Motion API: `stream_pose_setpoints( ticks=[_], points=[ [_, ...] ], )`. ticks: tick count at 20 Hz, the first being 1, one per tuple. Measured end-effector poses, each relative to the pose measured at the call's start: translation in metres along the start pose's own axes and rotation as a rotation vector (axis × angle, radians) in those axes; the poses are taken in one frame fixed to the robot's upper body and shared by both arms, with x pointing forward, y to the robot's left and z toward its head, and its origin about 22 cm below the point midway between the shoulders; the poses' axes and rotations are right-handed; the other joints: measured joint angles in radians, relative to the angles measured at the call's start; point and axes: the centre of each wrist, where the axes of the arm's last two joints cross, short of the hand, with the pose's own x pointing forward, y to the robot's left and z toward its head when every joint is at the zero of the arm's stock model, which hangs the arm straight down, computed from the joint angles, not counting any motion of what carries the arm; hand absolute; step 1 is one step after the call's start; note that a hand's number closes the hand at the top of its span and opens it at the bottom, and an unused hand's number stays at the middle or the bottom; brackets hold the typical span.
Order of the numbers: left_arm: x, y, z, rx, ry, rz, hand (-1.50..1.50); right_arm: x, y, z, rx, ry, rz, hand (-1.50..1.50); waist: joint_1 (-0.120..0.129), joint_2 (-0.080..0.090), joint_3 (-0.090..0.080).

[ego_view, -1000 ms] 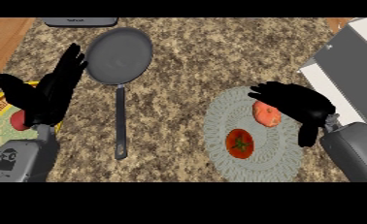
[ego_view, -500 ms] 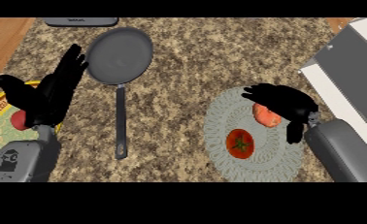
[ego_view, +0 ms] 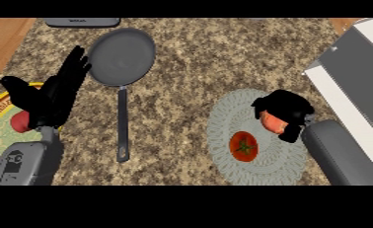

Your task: Pick the squash from the placemat and place it in the tiered shelf

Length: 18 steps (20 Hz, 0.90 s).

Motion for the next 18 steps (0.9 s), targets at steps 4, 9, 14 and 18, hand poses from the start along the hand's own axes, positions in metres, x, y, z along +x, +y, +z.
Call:
stream_pose_setpoints(
  ticks=[4,9,14,18],
  points=[
    [0.006,-0.006,-0.002,0.001,-0.005,-0.008,0.0,0.002,0.003,-0.001,-0.047,-0.043,0.06,1.5,-0.001,-0.002,-0.002],
    [0.009,-0.002,-0.003,0.002,-0.006,-0.006,0.0,0.007,0.003,-0.009,-0.125,-0.066,0.058,1.5,-0.003,-0.003,-0.004],
    [0.004,0.01,0.005,0.045,0.015,-0.005,0.0,0.047,0.032,-0.009,-0.188,0.111,-0.025,1.5,-0.048,-0.028,-0.02],
    [-0.001,0.015,0.01,0.07,0.027,-0.006,0.0,0.088,0.046,-0.007,-0.273,0.211,-0.149,1.5,-0.078,-0.038,-0.023]
  ],
)
